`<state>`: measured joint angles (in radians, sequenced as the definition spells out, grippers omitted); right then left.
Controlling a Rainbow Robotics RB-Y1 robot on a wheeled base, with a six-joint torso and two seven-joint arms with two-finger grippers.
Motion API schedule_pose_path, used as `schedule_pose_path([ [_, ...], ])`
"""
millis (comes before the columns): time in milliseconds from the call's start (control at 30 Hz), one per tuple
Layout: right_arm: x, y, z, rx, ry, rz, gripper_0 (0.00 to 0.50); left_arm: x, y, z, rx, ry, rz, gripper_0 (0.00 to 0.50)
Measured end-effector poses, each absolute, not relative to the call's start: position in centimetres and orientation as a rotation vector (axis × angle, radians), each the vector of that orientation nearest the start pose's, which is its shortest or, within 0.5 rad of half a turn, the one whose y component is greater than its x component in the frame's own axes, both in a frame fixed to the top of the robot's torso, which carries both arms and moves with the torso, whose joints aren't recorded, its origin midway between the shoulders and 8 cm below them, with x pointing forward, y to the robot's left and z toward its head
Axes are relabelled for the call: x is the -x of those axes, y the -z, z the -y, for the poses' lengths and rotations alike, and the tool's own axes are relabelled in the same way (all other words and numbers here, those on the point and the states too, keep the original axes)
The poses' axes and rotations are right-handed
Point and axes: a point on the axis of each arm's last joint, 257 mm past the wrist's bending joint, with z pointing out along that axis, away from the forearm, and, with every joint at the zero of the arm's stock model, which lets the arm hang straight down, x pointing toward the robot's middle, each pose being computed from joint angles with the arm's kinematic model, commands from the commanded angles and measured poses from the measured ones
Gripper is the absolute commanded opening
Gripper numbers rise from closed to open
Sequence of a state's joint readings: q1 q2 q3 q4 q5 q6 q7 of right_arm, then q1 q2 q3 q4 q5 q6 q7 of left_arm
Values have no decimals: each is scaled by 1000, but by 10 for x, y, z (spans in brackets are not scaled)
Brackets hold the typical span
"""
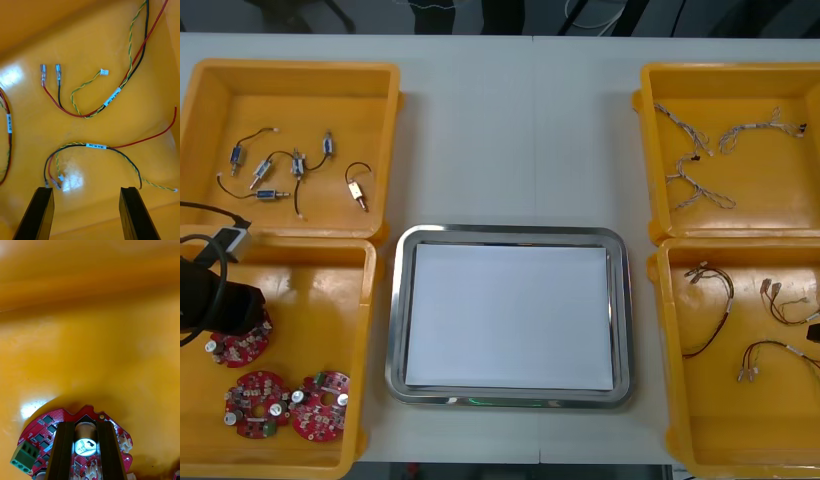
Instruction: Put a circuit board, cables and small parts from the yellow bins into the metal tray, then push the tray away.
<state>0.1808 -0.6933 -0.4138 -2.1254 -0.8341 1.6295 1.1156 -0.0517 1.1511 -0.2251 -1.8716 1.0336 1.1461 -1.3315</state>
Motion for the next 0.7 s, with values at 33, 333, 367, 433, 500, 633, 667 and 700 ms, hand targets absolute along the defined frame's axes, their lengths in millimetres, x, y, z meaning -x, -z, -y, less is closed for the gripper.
schedule_pose_path([
  [33, -328, 250, 420, -621, -156, -2637, 500, -387, 295, -380, -207, 60, -2731, 5],
  [333, -340, 238, 423, -885, -180, -2567, 500, -387, 295, -376, -107, 93, -2736, 500],
  [367, -341, 238, 424, -931, -188, -2555, 500, -387, 295, -376, -109, 94, -2735, 500],
  [433, -345, 238, 428, -1002, -198, -2531, 500, -387, 294, -375, -111, 96, -2734, 500],
  [500, -349, 239, 434, -1040, -189, -2518, 500, -388, 294, -374, -114, 97, -2732, 500],
  [633, -353, 240, 441, -1095, -184, -2498, 500, -389, 291, -370, -125, 102, -2725, 500],
  [667, -354, 242, 442, -1125, -188, -2488, 500, -390, 290, -369, -129, 103, -2722, 500],
  [700, -354, 243, 443, -1153, -191, -2480, 500, -390, 289, -368, -135, 102, -2723, 500],
])
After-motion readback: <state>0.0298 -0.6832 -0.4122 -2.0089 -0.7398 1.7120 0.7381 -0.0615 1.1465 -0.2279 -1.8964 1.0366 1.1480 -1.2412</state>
